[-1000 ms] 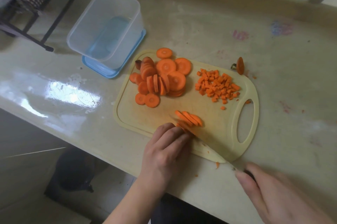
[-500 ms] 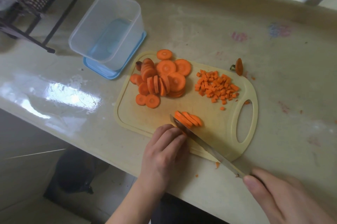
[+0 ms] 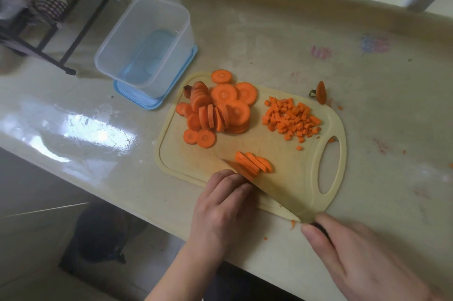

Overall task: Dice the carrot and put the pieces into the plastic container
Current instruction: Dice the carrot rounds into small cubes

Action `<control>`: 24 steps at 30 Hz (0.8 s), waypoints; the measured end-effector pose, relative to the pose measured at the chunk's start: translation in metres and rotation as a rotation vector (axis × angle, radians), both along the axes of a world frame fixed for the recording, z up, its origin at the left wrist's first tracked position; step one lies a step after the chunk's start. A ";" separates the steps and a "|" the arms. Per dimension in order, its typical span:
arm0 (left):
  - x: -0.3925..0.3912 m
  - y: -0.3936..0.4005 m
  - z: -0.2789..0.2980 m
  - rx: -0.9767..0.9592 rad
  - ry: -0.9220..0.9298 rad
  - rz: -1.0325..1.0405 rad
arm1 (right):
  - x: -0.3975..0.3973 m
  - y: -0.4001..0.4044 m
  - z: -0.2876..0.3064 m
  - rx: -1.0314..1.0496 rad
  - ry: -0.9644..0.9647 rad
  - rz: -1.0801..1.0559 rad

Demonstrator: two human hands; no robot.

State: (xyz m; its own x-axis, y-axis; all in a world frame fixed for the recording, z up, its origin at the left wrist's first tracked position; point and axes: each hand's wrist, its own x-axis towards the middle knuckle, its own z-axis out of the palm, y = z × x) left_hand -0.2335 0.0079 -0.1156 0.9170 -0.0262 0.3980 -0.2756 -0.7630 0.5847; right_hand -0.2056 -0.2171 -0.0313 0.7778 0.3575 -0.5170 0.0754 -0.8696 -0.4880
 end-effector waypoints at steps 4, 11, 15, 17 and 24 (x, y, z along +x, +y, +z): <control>-0.001 0.002 0.002 -0.004 0.000 -0.021 | -0.011 -0.013 0.009 -0.090 -0.009 -0.120; -0.007 0.026 0.018 -0.172 -0.003 0.252 | -0.009 -0.021 0.024 -0.142 -0.163 -0.139; 0.020 0.056 0.039 -0.100 0.072 0.097 | -0.005 -0.029 0.024 -0.068 -0.380 -0.007; 0.035 0.064 0.050 -0.061 0.188 -0.160 | -0.004 -0.039 0.018 -0.050 -0.472 0.110; 0.069 0.059 0.082 -0.043 0.776 -0.577 | -0.004 -0.055 0.002 -0.048 -0.570 0.241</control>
